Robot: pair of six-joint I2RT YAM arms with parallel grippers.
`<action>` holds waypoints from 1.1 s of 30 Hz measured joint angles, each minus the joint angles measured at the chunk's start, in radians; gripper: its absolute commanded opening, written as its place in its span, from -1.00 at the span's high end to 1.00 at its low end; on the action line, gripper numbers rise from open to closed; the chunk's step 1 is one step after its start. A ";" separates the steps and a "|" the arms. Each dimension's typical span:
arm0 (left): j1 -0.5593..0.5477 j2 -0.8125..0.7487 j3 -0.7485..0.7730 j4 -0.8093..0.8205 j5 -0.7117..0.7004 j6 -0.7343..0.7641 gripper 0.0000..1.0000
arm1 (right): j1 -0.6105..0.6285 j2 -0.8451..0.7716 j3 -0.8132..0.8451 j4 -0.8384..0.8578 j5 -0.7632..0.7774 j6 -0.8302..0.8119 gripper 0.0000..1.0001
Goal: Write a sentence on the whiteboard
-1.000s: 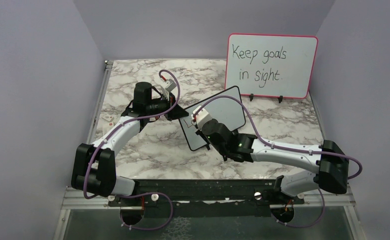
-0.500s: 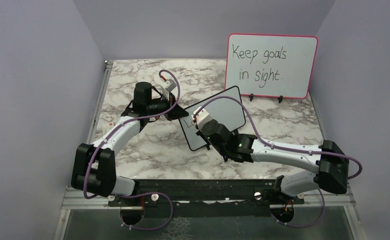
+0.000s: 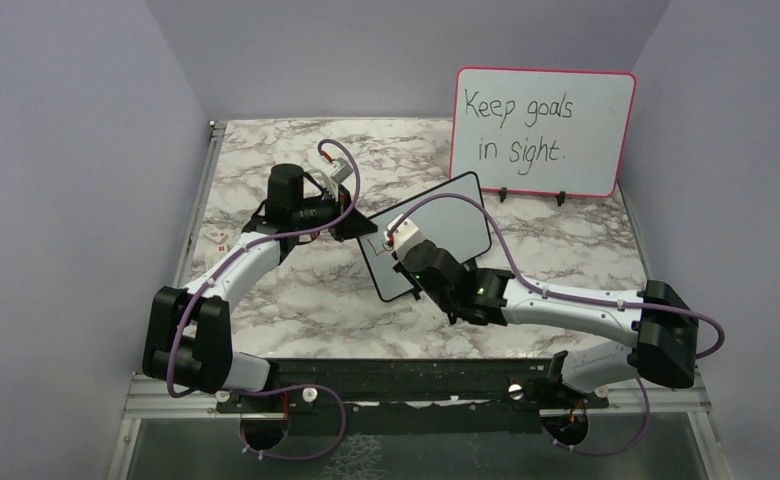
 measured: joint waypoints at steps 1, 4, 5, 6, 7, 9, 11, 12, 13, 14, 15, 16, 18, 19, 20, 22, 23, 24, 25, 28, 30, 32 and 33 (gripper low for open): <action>0.000 0.000 0.000 0.000 0.000 0.000 1.00 | 0.000 0.000 -0.001 -0.001 0.000 0.001 0.99; 0.000 0.000 0.002 -0.002 0.000 0.000 1.00 | 0.000 -0.003 -0.003 -0.002 0.000 0.001 0.99; 0.000 0.001 0.002 -0.002 0.000 0.000 1.00 | 0.000 -0.003 -0.003 -0.002 0.001 0.001 0.99; 0.000 0.001 0.002 -0.002 0.000 0.000 1.00 | 0.000 -0.003 -0.005 -0.002 0.001 0.001 0.99; 0.000 0.001 0.002 -0.003 0.000 0.000 1.00 | -0.001 -0.003 -0.005 -0.002 0.001 0.001 0.99; 0.000 0.002 0.003 -0.003 0.000 0.000 1.00 | -0.002 -0.004 -0.006 -0.002 0.001 0.001 0.99; 0.000 0.002 0.003 -0.003 0.000 0.000 1.00 | -0.002 -0.004 -0.007 -0.001 0.002 0.000 0.99; 0.000 0.002 0.003 -0.003 0.000 0.000 1.00 | -0.002 -0.004 -0.007 -0.001 0.003 0.000 0.99; 0.000 0.002 0.003 -0.003 0.000 0.000 1.00 | -0.002 -0.004 -0.007 -0.001 0.003 0.000 0.99; 0.000 0.002 0.003 -0.003 0.000 0.000 1.00 | -0.002 -0.005 -0.008 0.000 0.003 0.000 0.99; 0.000 0.002 0.003 -0.003 0.000 0.000 1.00 | -0.004 -0.006 -0.008 0.000 0.003 0.000 0.99; 0.000 0.002 0.003 -0.003 0.000 0.000 1.00 | -0.005 -0.007 -0.008 0.000 0.004 0.000 0.99; 0.000 0.002 0.003 -0.004 0.000 0.000 1.00 | -0.008 -0.009 -0.008 0.000 0.006 -0.001 0.99; 0.000 0.002 0.003 -0.004 0.000 0.000 1.00 | -0.010 -0.010 -0.008 0.001 0.007 -0.003 0.99; 0.000 0.002 0.003 -0.004 0.000 0.000 1.00 | -0.012 -0.011 -0.008 0.004 0.008 -0.006 0.99; 0.000 0.002 0.003 -0.004 0.000 0.000 1.00 | -0.014 -0.011 -0.008 0.008 0.009 -0.009 0.99; 0.000 0.002 0.003 -0.004 0.000 0.000 1.00 | -0.015 -0.012 -0.008 0.009 0.009 -0.010 0.99; 0.000 0.002 0.003 -0.004 0.000 0.000 1.00 | -0.016 -0.012 -0.008 0.011 0.009 -0.013 0.99; 0.000 0.002 0.003 -0.004 0.000 0.000 1.00 | -0.017 -0.012 -0.008 0.013 0.009 -0.016 0.99; 0.000 0.004 0.004 -0.004 0.000 0.000 1.00 | -0.019 -0.012 -0.008 0.023 0.009 -0.024 0.99; 0.000 0.004 0.005 -0.005 0.000 0.000 1.00 | -0.019 -0.012 -0.008 0.025 0.010 -0.027 0.99; 0.000 0.005 0.007 -0.007 0.000 0.001 1.00 | -0.020 -0.012 -0.008 0.027 0.010 -0.031 0.99; 0.000 0.005 0.007 -0.008 0.000 0.001 1.00 | -0.021 -0.012 -0.008 0.029 0.011 -0.034 0.99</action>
